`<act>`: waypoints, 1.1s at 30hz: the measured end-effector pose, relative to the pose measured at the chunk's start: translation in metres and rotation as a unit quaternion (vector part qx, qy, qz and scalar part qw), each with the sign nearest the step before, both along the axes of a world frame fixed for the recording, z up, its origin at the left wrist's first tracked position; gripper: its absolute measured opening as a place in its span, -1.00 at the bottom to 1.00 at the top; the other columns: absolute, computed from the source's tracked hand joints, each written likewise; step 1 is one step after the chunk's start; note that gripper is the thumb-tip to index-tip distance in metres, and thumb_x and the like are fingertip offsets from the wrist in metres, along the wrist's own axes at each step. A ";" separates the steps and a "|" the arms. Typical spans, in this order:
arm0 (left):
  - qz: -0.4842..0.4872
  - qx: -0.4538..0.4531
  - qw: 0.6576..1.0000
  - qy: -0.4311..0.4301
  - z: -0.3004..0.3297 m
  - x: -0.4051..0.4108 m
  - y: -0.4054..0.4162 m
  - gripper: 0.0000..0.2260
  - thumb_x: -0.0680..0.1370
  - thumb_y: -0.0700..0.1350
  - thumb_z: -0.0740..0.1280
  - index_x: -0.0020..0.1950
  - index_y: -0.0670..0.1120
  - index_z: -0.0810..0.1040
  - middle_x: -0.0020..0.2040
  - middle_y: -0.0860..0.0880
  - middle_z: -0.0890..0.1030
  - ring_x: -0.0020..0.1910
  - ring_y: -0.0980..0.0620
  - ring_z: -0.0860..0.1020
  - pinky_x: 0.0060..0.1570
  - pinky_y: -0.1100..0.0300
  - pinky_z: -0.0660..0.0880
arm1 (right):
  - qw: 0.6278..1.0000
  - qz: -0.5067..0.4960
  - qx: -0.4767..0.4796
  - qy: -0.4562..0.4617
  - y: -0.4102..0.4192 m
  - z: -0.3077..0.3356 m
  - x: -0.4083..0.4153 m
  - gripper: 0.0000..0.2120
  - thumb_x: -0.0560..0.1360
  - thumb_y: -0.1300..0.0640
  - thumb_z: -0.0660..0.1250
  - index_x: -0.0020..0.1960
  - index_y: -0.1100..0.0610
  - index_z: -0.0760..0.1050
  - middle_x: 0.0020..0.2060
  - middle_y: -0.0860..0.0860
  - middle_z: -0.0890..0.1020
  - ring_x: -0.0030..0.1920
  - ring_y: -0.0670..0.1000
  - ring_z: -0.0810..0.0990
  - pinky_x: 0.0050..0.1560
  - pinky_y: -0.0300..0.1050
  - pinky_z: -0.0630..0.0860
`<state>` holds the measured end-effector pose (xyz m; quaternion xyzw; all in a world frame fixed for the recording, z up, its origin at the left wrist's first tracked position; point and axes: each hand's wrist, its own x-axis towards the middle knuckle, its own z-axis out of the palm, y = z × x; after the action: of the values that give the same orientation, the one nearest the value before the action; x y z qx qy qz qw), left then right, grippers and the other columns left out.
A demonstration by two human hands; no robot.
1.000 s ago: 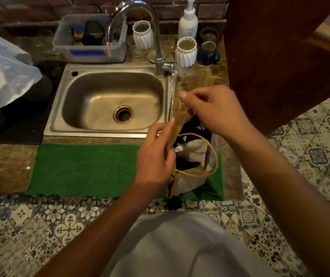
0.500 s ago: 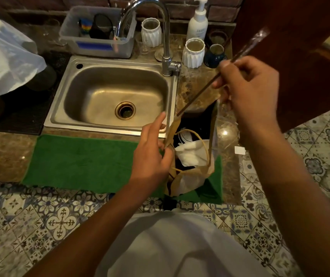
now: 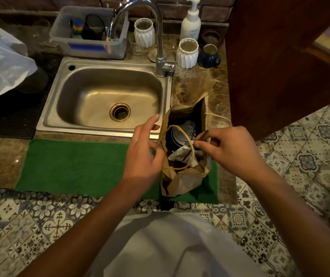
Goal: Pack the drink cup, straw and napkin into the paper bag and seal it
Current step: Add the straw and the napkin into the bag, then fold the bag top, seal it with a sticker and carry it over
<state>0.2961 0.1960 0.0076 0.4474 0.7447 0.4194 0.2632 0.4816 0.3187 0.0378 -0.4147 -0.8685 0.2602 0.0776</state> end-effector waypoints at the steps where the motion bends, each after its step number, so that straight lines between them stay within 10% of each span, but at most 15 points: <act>1: 0.002 -0.001 1.000 -0.006 0.001 -0.001 0.000 -0.34 0.52 -0.39 0.29 0.55 0.06 0.30 0.27 0.01 0.45 -0.18 0.30 0.47 -0.31 0.22 0.46 | 1.000 -0.003 0.015 -0.017 0.000 -0.002 0.000 -0.77 0.52 -0.19 0.39 0.04 -0.10 0.71 -0.51 -0.23 0.43 -0.43 -0.19 0.43 -0.38 -0.17 0.40; 8: 0.022 -0.006 1.000 -0.020 0.005 -0.007 -0.001 -0.33 0.50 -0.41 0.30 0.52 0.09 0.32 0.23 0.09 0.44 -0.17 0.35 0.48 -0.24 0.19 0.52 | 0.992 0.015 0.057 -0.114 -0.003 0.009 -0.010 -0.69 0.54 -0.22 0.35 0.23 -0.16 0.62 -0.24 -0.10 0.67 -0.13 0.02 0.64 -0.28 -0.16 0.35; 20: 0.029 0.004 0.997 -0.070 0.006 -0.006 0.005 -0.34 0.52 -0.41 0.33 0.49 0.15 0.36 0.21 0.26 0.42 -0.23 0.26 0.47 -0.21 -0.04 0.64 | 0.999 -0.016 0.018 -0.025 -0.008 0.013 -0.010 -0.59 0.52 0.04 0.40 0.35 -0.11 0.47 -0.36 -0.16 0.62 -0.30 -0.08 0.61 -0.26 0.00 0.61; 24: 0.028 -0.038 0.997 -0.067 0.005 -0.001 0.012 -0.43 0.55 -0.32 0.35 0.50 0.08 0.36 0.22 0.09 0.50 -0.25 0.24 0.53 -0.23 0.21 0.61 | 0.996 -0.078 -0.031 0.019 -0.019 0.004 -0.009 -0.72 0.51 -0.01 0.45 0.07 -0.04 0.36 -0.33 -0.11 0.63 -0.32 -0.12 0.62 -0.24 -0.04 0.59; 27: 0.014 -0.124 0.990 -0.063 0.000 -0.003 0.011 -0.60 0.61 -0.17 0.34 0.44 0.02 0.43 -0.13 0.10 0.54 -0.43 0.23 0.48 -0.41 0.37 0.39 | 0.989 -0.131 -0.062 0.030 -0.026 -0.002 -0.002 -0.71 0.52 -0.08 0.43 -0.14 -0.02 0.33 -0.36 -0.07 0.61 -0.34 -0.06 0.62 -0.27 0.01 0.60; 33: -0.034 -0.150 0.985 -0.078 0.007 0.002 0.015 -0.76 0.66 -0.07 0.26 0.30 -0.06 0.56 -0.26 -0.13 0.65 -0.32 0.05 0.63 -0.30 0.11 0.60 | 0.986 -0.122 -0.113 0.027 -0.033 -0.011 -0.005 -0.86 0.49 -0.04 0.34 -0.19 -0.04 0.44 -0.36 -0.07 0.63 -0.32 -0.05 0.63 -0.23 0.10 0.65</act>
<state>0.2976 0.2108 0.0142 0.3939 0.7607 0.3269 0.3990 0.4762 0.2857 0.0269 -0.5166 -0.7742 0.3558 0.0845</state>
